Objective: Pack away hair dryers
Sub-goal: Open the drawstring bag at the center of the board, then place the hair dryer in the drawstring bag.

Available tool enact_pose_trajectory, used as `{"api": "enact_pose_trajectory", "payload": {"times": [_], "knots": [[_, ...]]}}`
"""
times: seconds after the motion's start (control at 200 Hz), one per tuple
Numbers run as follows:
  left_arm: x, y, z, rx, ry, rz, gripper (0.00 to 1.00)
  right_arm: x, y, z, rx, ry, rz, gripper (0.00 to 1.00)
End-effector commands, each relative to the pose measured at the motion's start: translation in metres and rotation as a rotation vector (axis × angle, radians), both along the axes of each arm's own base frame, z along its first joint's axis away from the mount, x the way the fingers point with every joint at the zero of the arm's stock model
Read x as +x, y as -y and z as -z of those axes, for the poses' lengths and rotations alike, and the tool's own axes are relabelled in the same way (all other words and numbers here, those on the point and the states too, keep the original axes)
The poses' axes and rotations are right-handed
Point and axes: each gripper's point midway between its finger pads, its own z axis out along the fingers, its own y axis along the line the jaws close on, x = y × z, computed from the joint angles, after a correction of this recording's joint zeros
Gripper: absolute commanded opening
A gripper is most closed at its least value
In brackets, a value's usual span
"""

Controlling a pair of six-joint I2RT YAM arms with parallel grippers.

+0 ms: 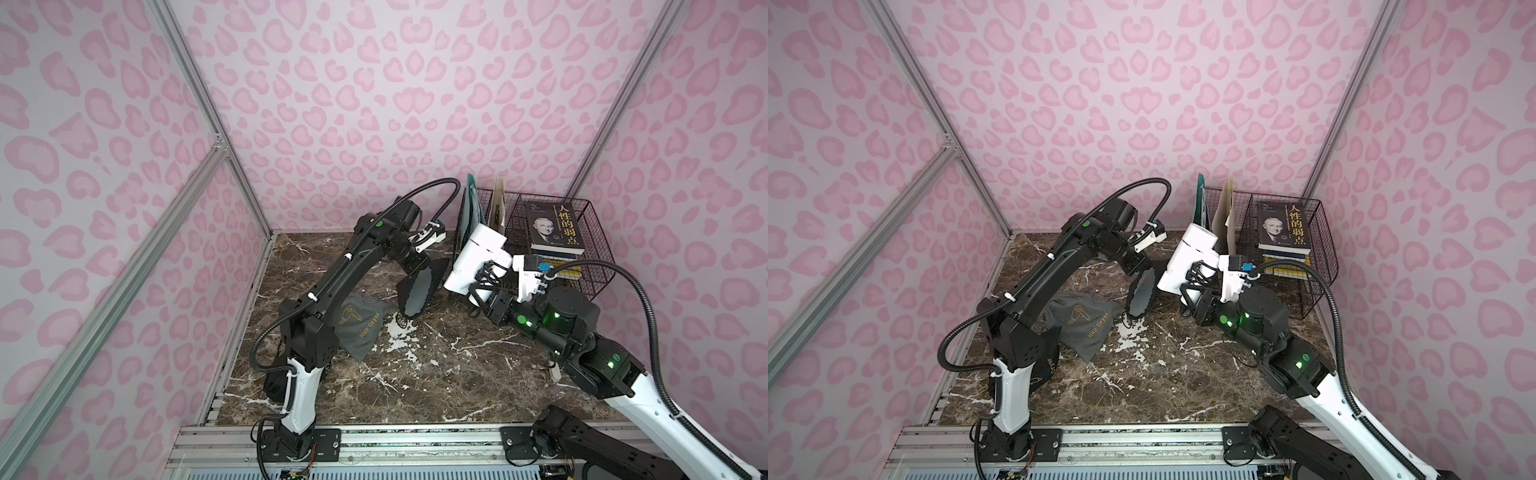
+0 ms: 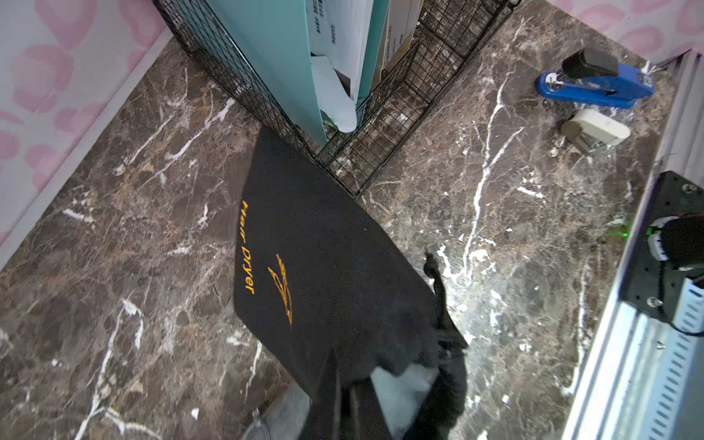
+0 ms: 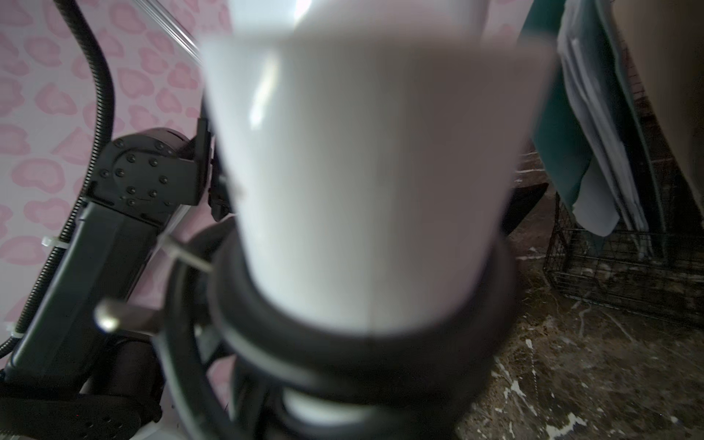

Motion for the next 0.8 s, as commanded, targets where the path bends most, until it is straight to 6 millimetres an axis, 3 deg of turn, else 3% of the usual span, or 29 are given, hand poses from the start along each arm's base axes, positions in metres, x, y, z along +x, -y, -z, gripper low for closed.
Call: {"api": "enact_pose_trajectory", "payload": {"times": [0.0, 0.175, 0.285, 0.795], "knots": [[-0.025, -0.022, -0.013, 0.031, -0.081, -0.068, 0.02, -0.01, -0.025, 0.0, -0.061, 0.013, -0.117, 0.0], [-0.042, -0.039, -0.02, 0.031, -0.112, -0.129, 0.02, -0.035, -0.071, 0.016, -0.137, -0.021, -0.265, 0.0], [-0.054, -0.045, -0.023, 0.005, -0.138, -0.154, 0.02, -0.05, -0.087, 0.031, -0.172, -0.051, -0.312, 0.0], [-0.091, -0.065, -0.049, -0.052, -0.099, -0.14, 0.02, -0.077, -0.117, 0.097, -0.346, -0.191, -0.369, 0.0]]}}
